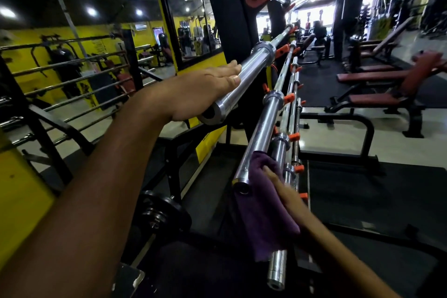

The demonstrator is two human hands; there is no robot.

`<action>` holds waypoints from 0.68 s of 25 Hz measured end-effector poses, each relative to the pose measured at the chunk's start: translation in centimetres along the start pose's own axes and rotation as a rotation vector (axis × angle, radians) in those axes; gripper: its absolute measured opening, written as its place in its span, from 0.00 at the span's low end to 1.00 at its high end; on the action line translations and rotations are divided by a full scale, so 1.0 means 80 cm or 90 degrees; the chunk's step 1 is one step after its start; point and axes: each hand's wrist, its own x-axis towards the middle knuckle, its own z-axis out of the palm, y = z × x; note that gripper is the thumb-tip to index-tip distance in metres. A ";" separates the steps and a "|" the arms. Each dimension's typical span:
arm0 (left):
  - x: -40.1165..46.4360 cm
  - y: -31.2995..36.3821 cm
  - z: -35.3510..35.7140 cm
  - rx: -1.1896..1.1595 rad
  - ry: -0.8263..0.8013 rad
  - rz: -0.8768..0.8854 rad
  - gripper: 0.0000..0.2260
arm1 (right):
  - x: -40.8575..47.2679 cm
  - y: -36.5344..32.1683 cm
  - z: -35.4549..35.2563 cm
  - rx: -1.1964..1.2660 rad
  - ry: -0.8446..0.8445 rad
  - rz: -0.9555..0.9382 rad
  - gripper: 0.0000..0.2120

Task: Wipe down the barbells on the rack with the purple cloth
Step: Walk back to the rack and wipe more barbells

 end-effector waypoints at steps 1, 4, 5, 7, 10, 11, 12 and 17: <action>0.001 -0.001 0.000 0.001 0.001 0.000 0.23 | 0.003 -0.018 -0.021 -0.053 0.047 -0.080 0.17; 0.003 -0.004 0.001 0.002 0.000 0.005 0.23 | 0.045 -0.074 -0.074 -0.198 0.191 -0.286 0.16; 0.003 -0.004 0.001 0.001 -0.002 0.004 0.23 | 0.071 -0.087 -0.084 -0.308 0.189 -0.343 0.17; 0.002 -0.003 0.001 -0.002 -0.004 -0.001 0.23 | 0.136 -0.109 -0.093 -0.568 0.066 -0.387 0.23; 0.000 -0.002 0.001 -0.014 -0.003 0.002 0.23 | 0.189 -0.129 -0.073 -0.722 -0.067 -0.241 0.31; -0.001 -0.001 0.001 -0.015 -0.004 0.004 0.23 | 0.194 -0.131 -0.067 -0.710 -0.069 -0.222 0.29; -0.002 0.000 0.002 -0.014 -0.006 0.005 0.23 | 0.193 -0.129 -0.059 -0.693 -0.062 -0.213 0.26; 0.001 -0.002 0.003 -0.021 0.001 0.001 0.22 | 0.107 -0.110 -0.016 -0.685 -0.125 -0.413 0.26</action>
